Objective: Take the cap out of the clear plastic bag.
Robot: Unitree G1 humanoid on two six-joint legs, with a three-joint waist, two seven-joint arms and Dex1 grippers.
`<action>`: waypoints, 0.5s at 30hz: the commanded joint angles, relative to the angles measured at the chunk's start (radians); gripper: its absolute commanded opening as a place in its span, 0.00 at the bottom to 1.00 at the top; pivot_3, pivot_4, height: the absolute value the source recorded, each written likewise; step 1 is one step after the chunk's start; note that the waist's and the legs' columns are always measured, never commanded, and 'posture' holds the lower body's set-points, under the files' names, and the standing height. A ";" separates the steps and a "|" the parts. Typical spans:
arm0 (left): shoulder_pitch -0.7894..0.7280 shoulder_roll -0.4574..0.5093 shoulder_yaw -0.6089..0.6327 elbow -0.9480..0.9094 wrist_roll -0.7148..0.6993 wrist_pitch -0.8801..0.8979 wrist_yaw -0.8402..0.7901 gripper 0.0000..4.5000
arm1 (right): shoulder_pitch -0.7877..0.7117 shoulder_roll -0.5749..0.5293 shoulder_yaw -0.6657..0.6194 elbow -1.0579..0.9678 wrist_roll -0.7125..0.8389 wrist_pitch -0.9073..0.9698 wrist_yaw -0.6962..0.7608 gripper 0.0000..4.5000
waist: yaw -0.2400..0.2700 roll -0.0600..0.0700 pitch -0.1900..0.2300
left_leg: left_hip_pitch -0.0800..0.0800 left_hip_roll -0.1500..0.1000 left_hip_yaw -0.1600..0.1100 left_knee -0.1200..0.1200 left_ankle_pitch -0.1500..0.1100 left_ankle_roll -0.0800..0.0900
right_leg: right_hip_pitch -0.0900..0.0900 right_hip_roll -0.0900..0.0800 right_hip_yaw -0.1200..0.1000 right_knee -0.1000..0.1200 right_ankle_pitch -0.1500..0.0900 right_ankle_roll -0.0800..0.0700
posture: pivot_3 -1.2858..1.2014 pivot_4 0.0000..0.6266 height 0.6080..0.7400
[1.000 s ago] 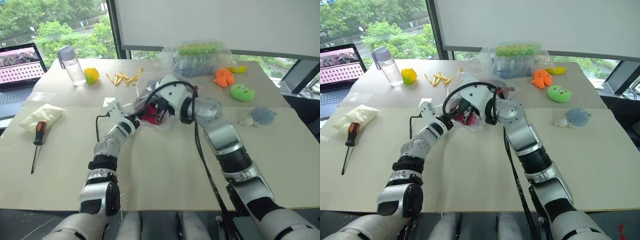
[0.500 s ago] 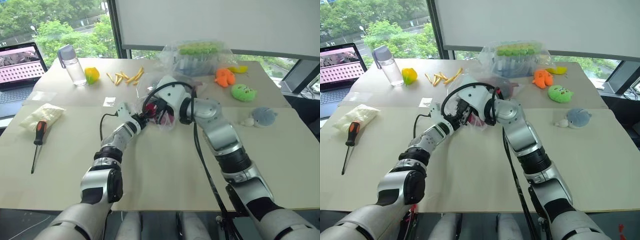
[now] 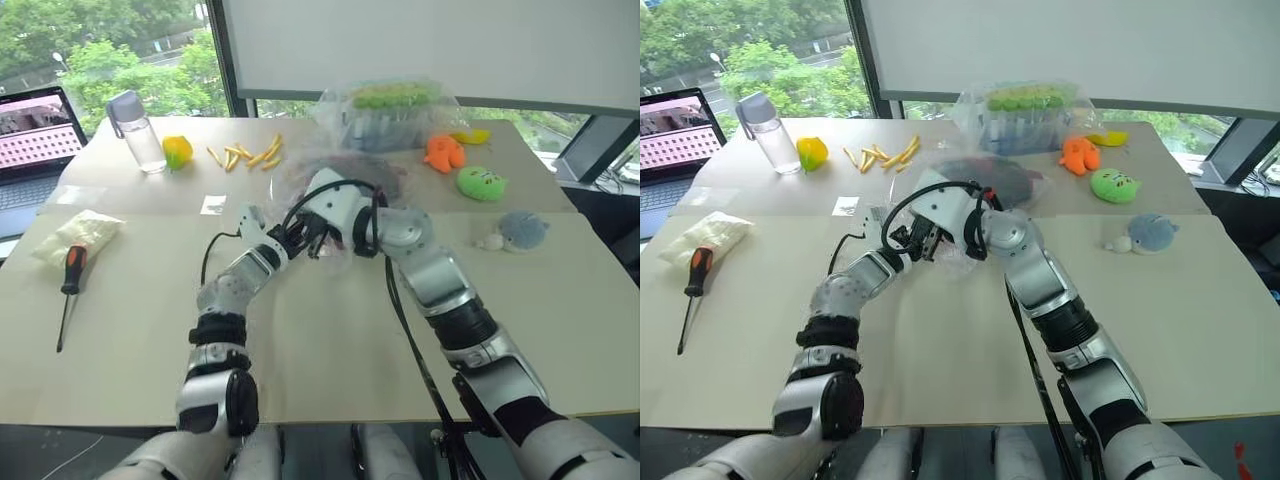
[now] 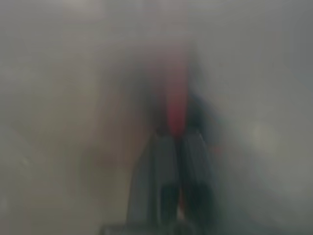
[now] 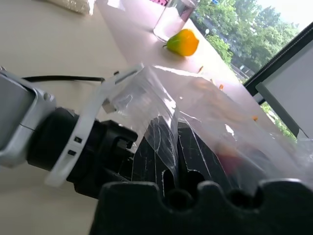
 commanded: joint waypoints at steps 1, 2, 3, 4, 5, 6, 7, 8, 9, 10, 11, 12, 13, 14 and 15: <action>0.073 -0.003 -0.029 -0.279 -0.070 0.137 0.100 0.01 | -0.023 -0.002 -0.018 0.045 -0.017 -0.074 -0.038 0.00 | -0.001 0.000 0.000 | 0.000 0.000 0.000 0.000 0.000 0.000 | 0.000 0.000 0.000 0.000 0.000 0.000 | 0.52 0.24 1.00; 0.093 0.002 -0.034 -0.336 -0.083 0.168 0.122 0.01 | -0.027 -0.003 -0.020 0.067 -0.020 -0.089 -0.044 0.00 | -0.002 0.000 0.000 | 0.000 0.000 0.000 0.000 0.000 0.000 | 0.000 0.000 0.000 0.000 0.000 0.000 | 0.52 0.24 1.00; 0.115 0.013 -0.040 -0.404 -0.098 0.207 0.144 0.01 | -0.033 -0.006 -0.023 0.094 -0.023 -0.108 -0.049 0.00 | -0.002 0.000 0.000 | 0.001 0.000 0.000 0.000 0.000 0.000 | 0.000 0.000 0.000 0.001 0.000 0.000 | 0.52 0.24 1.00; 0.129 0.021 -0.044 -0.448 -0.109 0.234 0.160 0.01 | -0.037 -0.008 -0.025 0.114 -0.024 -0.122 -0.053 0.00 | -0.002 0.000 0.000 | 0.001 0.000 0.000 0.000 0.000 -0.001 | 0.000 0.000 0.000 0.001 0.000 0.000 | 0.52 0.24 1.00; 0.148 0.039 -0.045 -0.505 -0.119 0.268 0.181 0.01 | -0.043 -0.012 -0.028 0.143 -0.027 -0.143 -0.056 0.00 | -0.002 0.000 0.000 | 0.001 0.000 0.000 0.000 0.000 -0.001 | 0.000 0.001 0.000 0.001 0.000 0.000 | 0.52 0.24 1.00; 0.162 0.049 -0.030 -0.551 -0.136 0.294 0.211 0.01 | -0.049 -0.018 -0.031 0.171 -0.030 -0.163 -0.059 0.00 | -0.002 0.000 0.000 | 0.001 0.000 0.000 0.000 0.001 -0.001 | 0.000 0.001 0.000 0.001 0.000 0.000 | 0.52 0.24 1.00; 0.171 0.053 -0.017 -0.580 -0.149 0.312 0.235 0.01 | -0.053 -0.021 -0.033 0.191 -0.032 -0.178 -0.060 0.00 | -0.002 0.000 0.000 | 0.001 0.000 0.000 0.000 0.001 -0.001 | 0.000 0.001 0.000 0.001 0.000 0.000 | 0.52 0.24 1.00; 0.181 0.063 0.009 -0.617 -0.175 0.338 0.269 0.01 | -0.060 -0.026 -0.038 0.221 -0.033 -0.200 -0.064 0.00 | -0.001 0.000 0.000 | 0.001 0.000 0.000 0.000 0.001 -0.001 | 0.001 0.000 0.000 0.001 0.000 0.000 | 0.52 0.24 1.00; 0.187 0.072 0.032 -0.646 -0.198 0.358 0.298 0.01 | -0.065 -0.031 -0.040 0.246 -0.036 -0.218 -0.066 0.00 | -0.001 0.000 0.000 | 0.001 0.000 0.000 0.000 0.001 -0.001 | 0.001 0.000 0.000 0.000 0.000 0.000 | 0.52 0.24 1.00; 0.192 0.082 0.057 -0.675 -0.225 0.379 0.330 0.01 | -0.071 -0.037 -0.040 0.275 -0.040 -0.240 -0.070 0.00 | 0.000 0.000 0.000 | 0.001 0.000 0.000 0.000 0.001 -0.001 | 0.000 0.000 0.000 0.000 0.000 0.000 | 0.52 0.24 1.00; 0.192 0.087 0.085 -0.698 -0.263 0.397 0.362 0.01 | -0.075 -0.041 -0.041 0.304 -0.044 -0.259 -0.073 0.00 | 0.000 0.000 0.000 | 0.001 0.000 0.000 0.000 0.001 -0.001 | 0.000 0.000 0.000 0.000 0.000 0.000 | 0.52 0.24 1.00; 0.189 0.090 0.104 -0.716 -0.307 0.416 0.389 0.01 | -0.079 -0.046 -0.038 0.327 -0.049 -0.277 -0.074 0.00 | 0.000 0.000 0.000 | 0.001 0.000 0.000 0.000 0.001 -0.001 | 0.000 0.000 0.000 0.000 0.000 0.000 | 0.52 0.24 1.00; 0.186 0.108 0.117 -0.742 -0.362 0.447 0.405 0.01 | -0.082 -0.051 -0.033 0.354 -0.058 -0.297 -0.077 0.00 | 0.000 0.000 0.000 | 0.001 0.000 0.000 0.000 0.001 -0.001 | 0.000 0.000 0.000 0.000 0.000 0.000 | 0.52 0.24 1.00; 0.188 0.129 0.120 -0.767 -0.410 0.477 0.416 0.01 | -0.084 -0.055 -0.024 0.379 -0.069 -0.317 -0.080 0.00 | 0.000 0.000 0.000 | 0.001 0.000 0.000 0.000 0.001 -0.001 | 0.001 0.000 0.000 0.000 0.000 0.000 | 0.52 0.24 1.00; 0.190 0.146 0.120 -0.782 -0.445 0.497 0.427 0.01 | -0.086 -0.058 -0.019 0.396 -0.076 -0.333 -0.082 0.00 | 0.000 0.000 0.000 | 0.001 0.000 0.000 0.000 0.001 -0.001 | 0.001 0.000 0.000 0.000 0.000 0.000 | 0.52 0.24 1.00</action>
